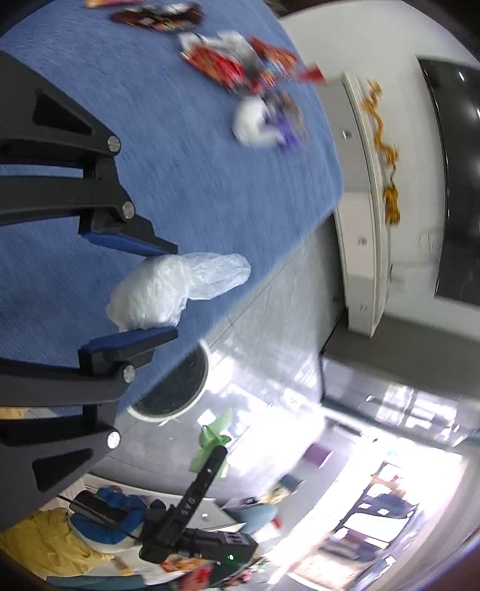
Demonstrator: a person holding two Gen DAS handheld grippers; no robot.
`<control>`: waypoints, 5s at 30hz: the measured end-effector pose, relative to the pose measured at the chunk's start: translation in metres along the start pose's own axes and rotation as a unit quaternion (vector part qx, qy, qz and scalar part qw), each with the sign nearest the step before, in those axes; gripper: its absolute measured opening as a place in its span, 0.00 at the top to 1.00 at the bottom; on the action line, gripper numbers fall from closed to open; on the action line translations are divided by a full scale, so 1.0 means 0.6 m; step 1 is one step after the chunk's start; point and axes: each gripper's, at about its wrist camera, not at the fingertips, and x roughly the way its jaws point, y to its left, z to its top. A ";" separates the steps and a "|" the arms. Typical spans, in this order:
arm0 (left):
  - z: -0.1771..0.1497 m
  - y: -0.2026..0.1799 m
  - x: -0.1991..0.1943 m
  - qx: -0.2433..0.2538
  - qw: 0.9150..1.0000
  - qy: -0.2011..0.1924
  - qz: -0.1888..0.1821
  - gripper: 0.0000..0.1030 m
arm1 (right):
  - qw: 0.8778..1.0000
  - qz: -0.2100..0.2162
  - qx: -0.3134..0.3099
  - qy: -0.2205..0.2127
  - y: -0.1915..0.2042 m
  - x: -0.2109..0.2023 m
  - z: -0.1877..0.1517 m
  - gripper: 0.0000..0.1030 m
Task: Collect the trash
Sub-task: 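Carry both items over the white bin and open both tools to drop them, then grasp the pink-and-gold wrapper with the left tool while the right grasps white tissue, then carry both items over the white bin and open both tools to drop them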
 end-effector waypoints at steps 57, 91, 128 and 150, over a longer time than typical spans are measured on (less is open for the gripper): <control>0.000 0.048 0.026 -0.035 0.999 0.029 0.023 0.40 | 0.998 -0.056 0.010 0.032 -0.029 0.000 -0.020 0.60; -0.161 0.522 -0.160 -0.278 0.932 -0.059 0.225 0.40 | 0.962 0.132 -0.200 0.129 0.430 0.272 0.024 0.56; -0.185 0.440 -0.204 -0.250 0.947 -0.072 0.190 0.73 | 0.956 0.142 -0.220 0.129 0.400 0.226 -0.011 0.74; 0.023 0.120 -0.036 -0.070 0.997 -0.033 0.003 0.73 | 0.999 -0.014 -0.031 0.039 0.027 0.048 0.010 0.74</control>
